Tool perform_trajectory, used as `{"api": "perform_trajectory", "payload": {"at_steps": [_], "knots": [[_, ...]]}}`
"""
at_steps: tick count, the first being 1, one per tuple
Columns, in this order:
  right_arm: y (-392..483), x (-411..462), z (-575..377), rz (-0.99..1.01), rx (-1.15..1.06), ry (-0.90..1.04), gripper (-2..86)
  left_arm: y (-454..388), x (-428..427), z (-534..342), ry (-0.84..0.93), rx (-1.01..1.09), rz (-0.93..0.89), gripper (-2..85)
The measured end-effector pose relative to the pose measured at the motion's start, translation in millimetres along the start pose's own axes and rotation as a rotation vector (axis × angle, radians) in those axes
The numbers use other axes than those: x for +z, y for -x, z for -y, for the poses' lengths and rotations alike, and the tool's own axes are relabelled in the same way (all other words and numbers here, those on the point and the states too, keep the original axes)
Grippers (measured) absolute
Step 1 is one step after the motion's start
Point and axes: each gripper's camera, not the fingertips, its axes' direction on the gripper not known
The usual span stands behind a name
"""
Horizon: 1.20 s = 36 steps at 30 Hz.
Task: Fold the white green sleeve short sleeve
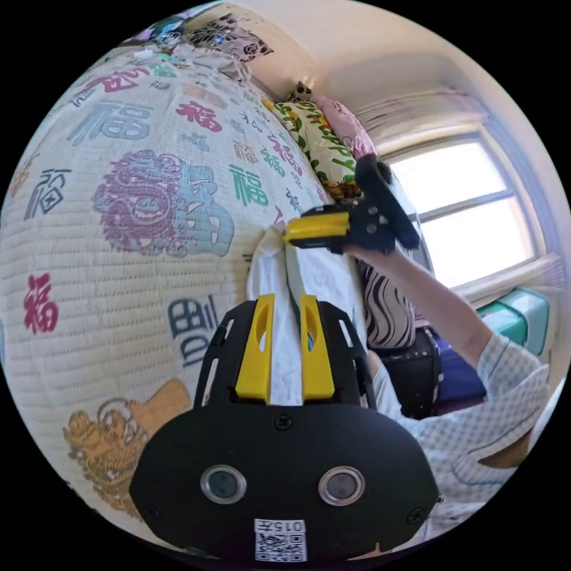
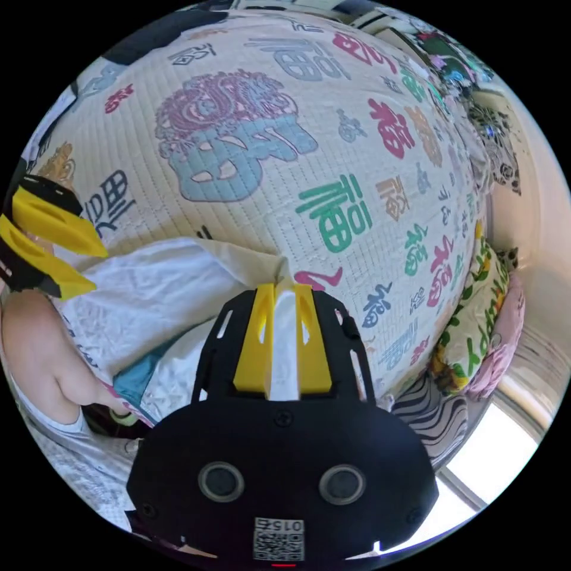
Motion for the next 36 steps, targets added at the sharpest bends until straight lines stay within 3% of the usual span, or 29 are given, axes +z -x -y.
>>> {"api": "perform_trajectory", "payload": {"at_steps": [7,9,11,18,26,36], "knots": [[-35.4,2.2,1.8,0.277,0.237,-0.153,2.6,55.5,34.8,30.0,-0.013,-0.278,-0.195,5.8],[-40.6,5.8,9.0,0.338,0.265,-0.173,3.1,81.2,42.6,21.7,-0.124,-0.435,-0.365,6.1],[-39.3,7.6,16.6,0.351,0.262,-0.179,3.0,89.4,45.2,15.7,-0.186,-0.498,-0.386,5.8],[-30.1,8.4,45.6,0.339,0.229,-0.214,0.6,94.7,42.1,10.6,-0.235,-0.517,-0.434,8.0],[-28.3,8.5,66.8,0.349,0.225,-0.214,2.6,104.6,38.7,6.7,-0.312,-0.518,-0.43,0.0],[-19.0,2.9,92.6,0.307,0.163,-0.193,4.3,95.8,45.5,4.7,-0.407,-0.505,-0.443,-0.7]]}}
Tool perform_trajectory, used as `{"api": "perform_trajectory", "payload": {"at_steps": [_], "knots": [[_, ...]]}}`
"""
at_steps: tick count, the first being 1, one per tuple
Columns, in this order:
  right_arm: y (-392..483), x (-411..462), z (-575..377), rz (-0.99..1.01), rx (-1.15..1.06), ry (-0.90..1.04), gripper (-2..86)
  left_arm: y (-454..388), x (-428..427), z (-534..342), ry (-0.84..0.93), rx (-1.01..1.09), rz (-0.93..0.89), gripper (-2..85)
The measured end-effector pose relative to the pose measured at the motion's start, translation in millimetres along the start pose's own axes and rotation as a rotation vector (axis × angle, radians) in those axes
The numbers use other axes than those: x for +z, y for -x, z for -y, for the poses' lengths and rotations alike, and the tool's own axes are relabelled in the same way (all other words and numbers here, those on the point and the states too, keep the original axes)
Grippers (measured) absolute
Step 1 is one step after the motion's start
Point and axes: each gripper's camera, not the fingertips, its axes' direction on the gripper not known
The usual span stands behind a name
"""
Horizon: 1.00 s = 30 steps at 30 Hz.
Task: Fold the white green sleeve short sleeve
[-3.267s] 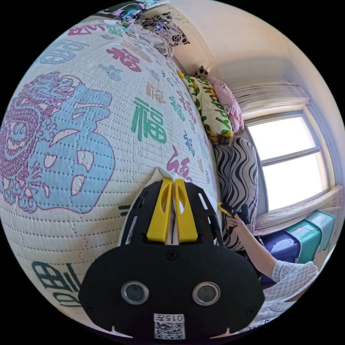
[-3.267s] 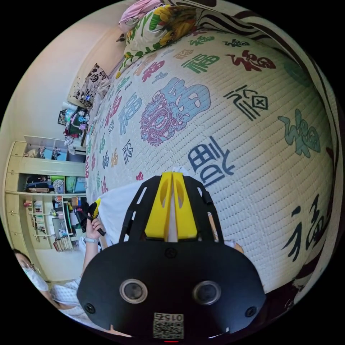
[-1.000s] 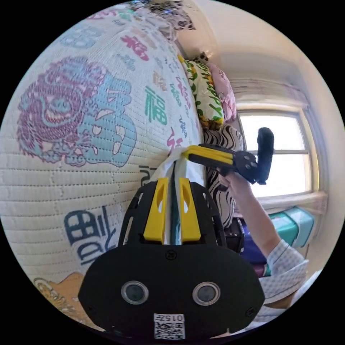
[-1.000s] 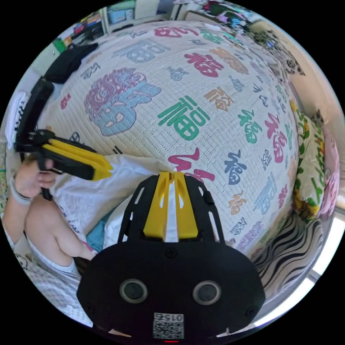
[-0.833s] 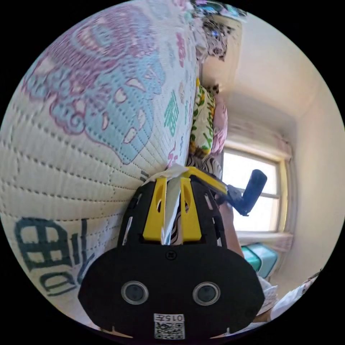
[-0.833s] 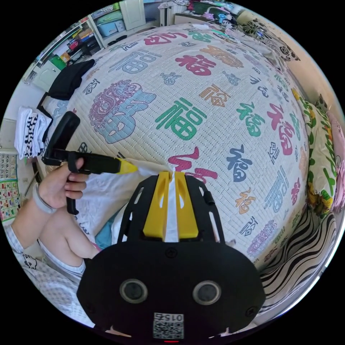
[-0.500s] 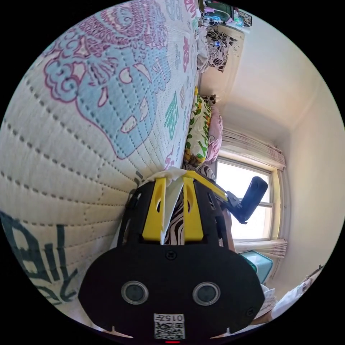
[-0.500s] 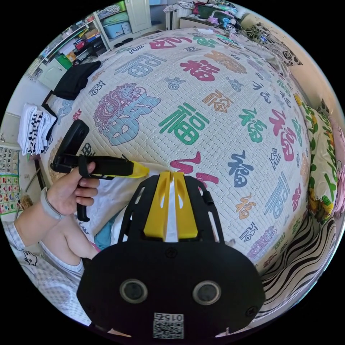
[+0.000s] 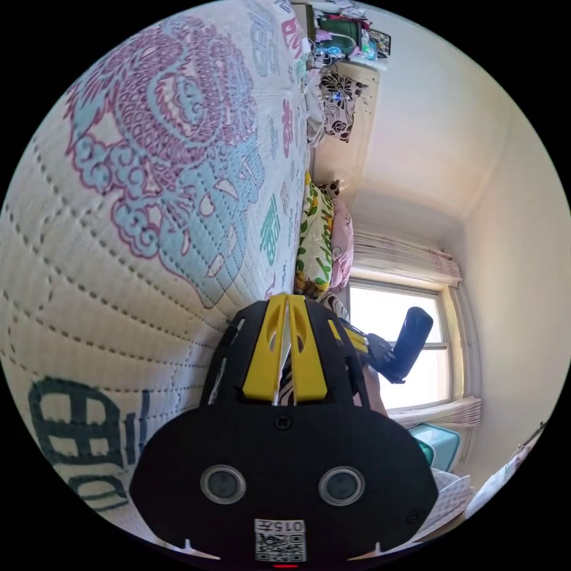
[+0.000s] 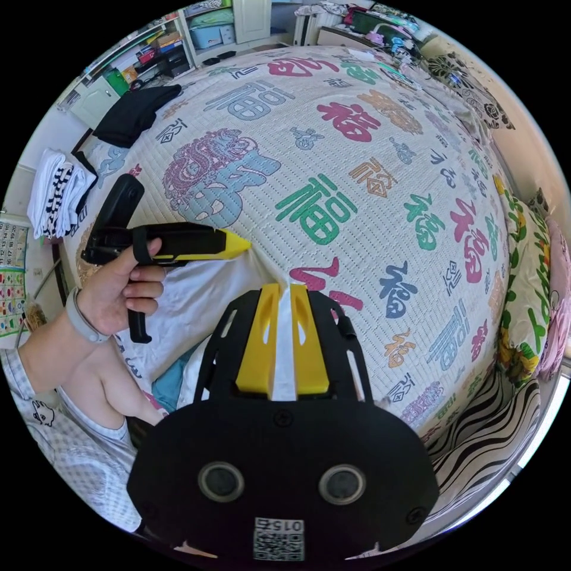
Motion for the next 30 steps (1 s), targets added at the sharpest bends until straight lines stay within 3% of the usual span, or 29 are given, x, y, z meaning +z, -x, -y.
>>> {"api": "perform_trajectory", "payload": {"at_steps": [5,10,12,15,21,26,30], "knots": [[-1.2,-2.4,4.6,-0.019,0.022,-0.017,4.4,-3.6,2.4,-11.7,-0.046,0.016,-0.059,0.8],[-2.6,-1.5,16.4,-0.04,-0.019,0.01,6.2,-64.3,-25.6,-16.7,0.011,0.29,0.08,5.7],[-1.6,3.5,29.1,-0.032,-0.05,0.065,8.1,-98.5,-23.1,-34.3,0.154,0.455,0.273,7.2],[2.1,10.6,43.3,-0.075,-0.1,0.136,7.4,-101.4,-4.7,-74.0,0.384,0.523,0.535,8.7],[-1.3,10.8,49.9,-0.095,-0.206,0.257,-0.6,-55.7,68.3,-140.2,0.729,0.465,0.659,8.9],[-23.7,-15.0,34.7,-0.082,-0.212,0.282,-1.0,-53.6,137.0,-168.0,0.853,0.54,0.835,5.9],[-53.8,-44.9,2.1,-0.05,-0.178,0.241,-1.0,-55.5,186.9,-194.3,0.973,0.587,0.855,1.3]]}}
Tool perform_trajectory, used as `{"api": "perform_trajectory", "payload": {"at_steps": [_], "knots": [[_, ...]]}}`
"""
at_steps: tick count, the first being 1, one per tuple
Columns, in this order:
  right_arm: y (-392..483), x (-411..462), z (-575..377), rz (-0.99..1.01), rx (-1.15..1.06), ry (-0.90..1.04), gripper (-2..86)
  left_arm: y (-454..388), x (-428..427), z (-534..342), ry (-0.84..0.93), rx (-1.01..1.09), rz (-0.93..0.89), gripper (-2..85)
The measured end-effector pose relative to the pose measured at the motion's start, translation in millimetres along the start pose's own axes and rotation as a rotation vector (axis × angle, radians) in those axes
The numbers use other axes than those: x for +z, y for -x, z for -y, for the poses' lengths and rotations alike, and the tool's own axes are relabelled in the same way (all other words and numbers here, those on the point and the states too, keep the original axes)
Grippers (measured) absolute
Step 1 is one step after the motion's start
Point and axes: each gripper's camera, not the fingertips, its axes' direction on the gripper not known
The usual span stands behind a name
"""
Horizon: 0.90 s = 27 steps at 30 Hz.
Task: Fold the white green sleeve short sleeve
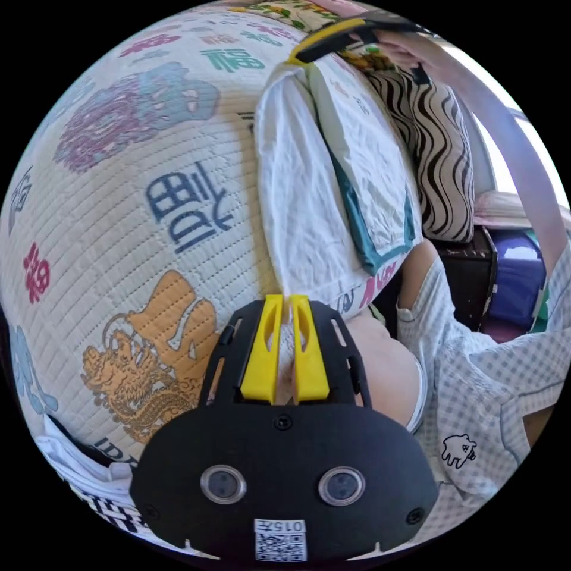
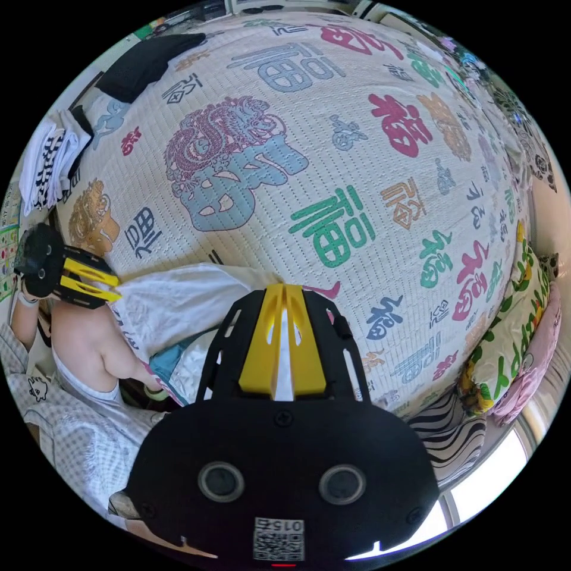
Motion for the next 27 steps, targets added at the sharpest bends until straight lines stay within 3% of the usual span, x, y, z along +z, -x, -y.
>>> {"api": "perform_trajectory", "payload": {"at_steps": [4,10,16,22,24,27], "knots": [[-24.5,-15.3,-53.1,0.052,0.049,-0.067,-1.1,-34.0,12.4,20.5,0.016,0.015,0.074,-0.2],[-67.0,-38.8,-166.6,0.056,0.105,-0.156,-1.1,-111.8,-13.3,20.2,-0.199,0.049,0.034,-0.6],[-120.8,-52.7,-327.8,0.159,0.183,-0.32,-1.0,-258.8,-5.7,36.7,-0.346,0.3,-0.037,-0.7],[-182.9,-27.5,-512.2,0.254,0.347,-0.478,-1.0,-363.6,85.0,119.4,-0.282,0.445,-0.127,-0.8],[-211.1,4.3,-579.7,0.294,0.44,-0.504,-1.0,-401.6,135.4,155.0,-0.197,0.495,0.008,-0.8],[-243.4,53.6,-651.4,0.383,0.558,-0.522,-1.0,-434.1,194.4,197.2,-0.121,0.521,0.033,-0.8]]}}
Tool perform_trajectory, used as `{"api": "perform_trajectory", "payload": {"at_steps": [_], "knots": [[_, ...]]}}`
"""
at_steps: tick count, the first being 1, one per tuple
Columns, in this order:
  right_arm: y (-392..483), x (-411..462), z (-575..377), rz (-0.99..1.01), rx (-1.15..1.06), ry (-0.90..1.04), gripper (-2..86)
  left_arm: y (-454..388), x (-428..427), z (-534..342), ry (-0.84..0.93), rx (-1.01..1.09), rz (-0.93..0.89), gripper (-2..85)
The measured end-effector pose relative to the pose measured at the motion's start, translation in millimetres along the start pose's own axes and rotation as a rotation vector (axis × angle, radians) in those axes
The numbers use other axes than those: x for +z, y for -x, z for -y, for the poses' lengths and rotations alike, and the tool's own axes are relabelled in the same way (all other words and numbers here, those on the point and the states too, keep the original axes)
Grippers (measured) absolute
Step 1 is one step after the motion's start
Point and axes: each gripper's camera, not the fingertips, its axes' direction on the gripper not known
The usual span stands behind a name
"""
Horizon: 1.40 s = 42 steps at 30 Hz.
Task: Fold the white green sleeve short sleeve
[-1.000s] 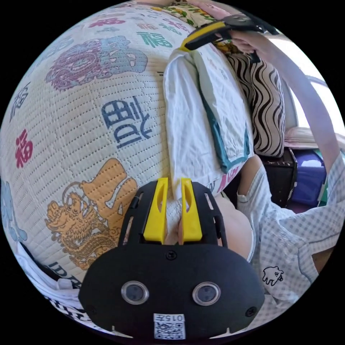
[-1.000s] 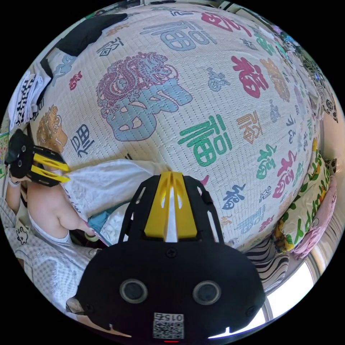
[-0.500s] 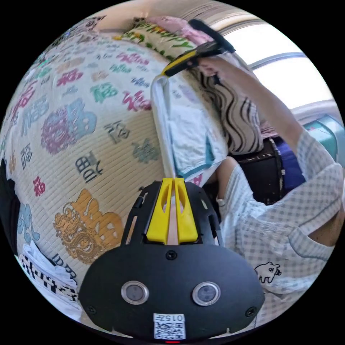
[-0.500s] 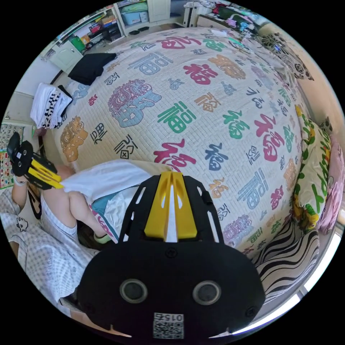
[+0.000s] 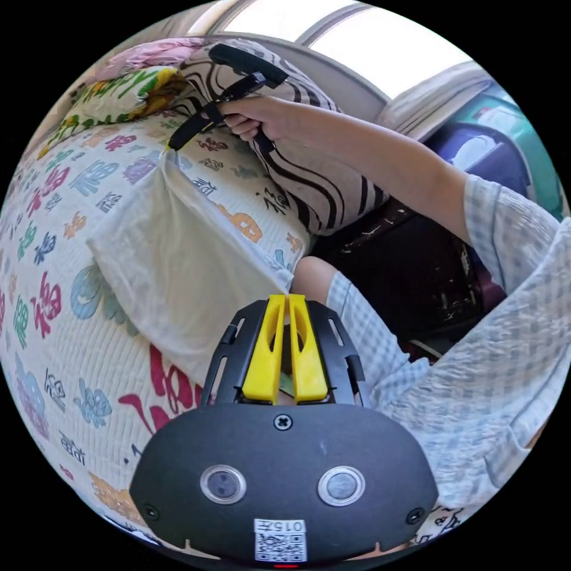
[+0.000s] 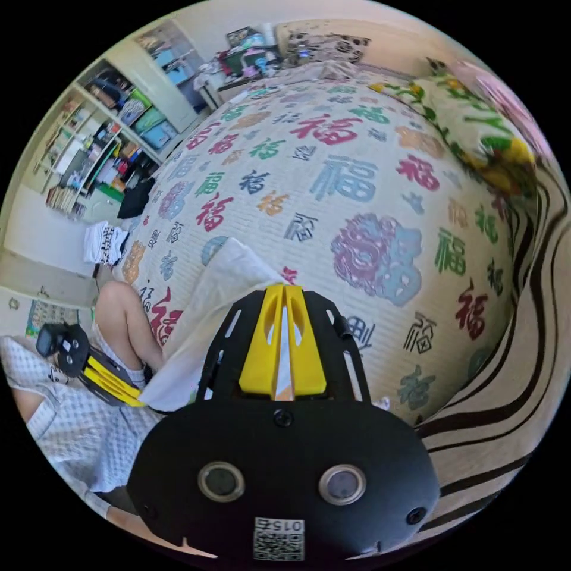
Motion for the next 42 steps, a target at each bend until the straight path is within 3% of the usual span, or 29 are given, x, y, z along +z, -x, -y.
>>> {"api": "perform_trajectory", "payload": {"at_steps": [8,12,18,20,24,28,33,39,42], "knots": [[-124.2,-6.8,-85.8,0.13,0.164,-0.047,1.5,-3.3,118.6,69.0,0.116,0.026,0.021,-0.4],[-172.2,-22.3,-119.4,0.157,0.293,-0.068,8.6,5.7,159.6,91.7,0.137,0.042,-0.103,0.9],[-217.2,-66.6,-172.3,0.189,0.459,-0.208,6.3,31.6,125.1,109.2,0.06,0.193,-0.27,3.4],[-233.1,-79.2,-188.3,0.287,0.495,-0.267,6.2,62.7,94.4,114.8,-0.017,0.184,-0.219,4.0],[-240.3,-98.0,-197.4,0.278,0.452,-0.226,8.0,154.9,37.8,136.9,-0.165,0.086,0.051,7.6],[-233.5,-95.9,-186.2,0.261,0.382,-0.102,9.3,211.6,55.5,169.1,-0.07,0.074,0.14,8.6],[-240.7,-93.0,-185.0,0.237,0.343,0.003,5.2,261.7,119.2,187.9,0.175,0.084,0.05,3.8],[-262.9,-125.1,-204.1,0.56,0.242,-0.113,1.6,277.8,78.7,169.4,0.008,0.089,-0.089,0.7],[-275.0,-121.9,-201.6,0.566,0.285,-0.113,1.0,294.3,86.4,169.2,0.031,0.041,-0.081,0.6]]}}
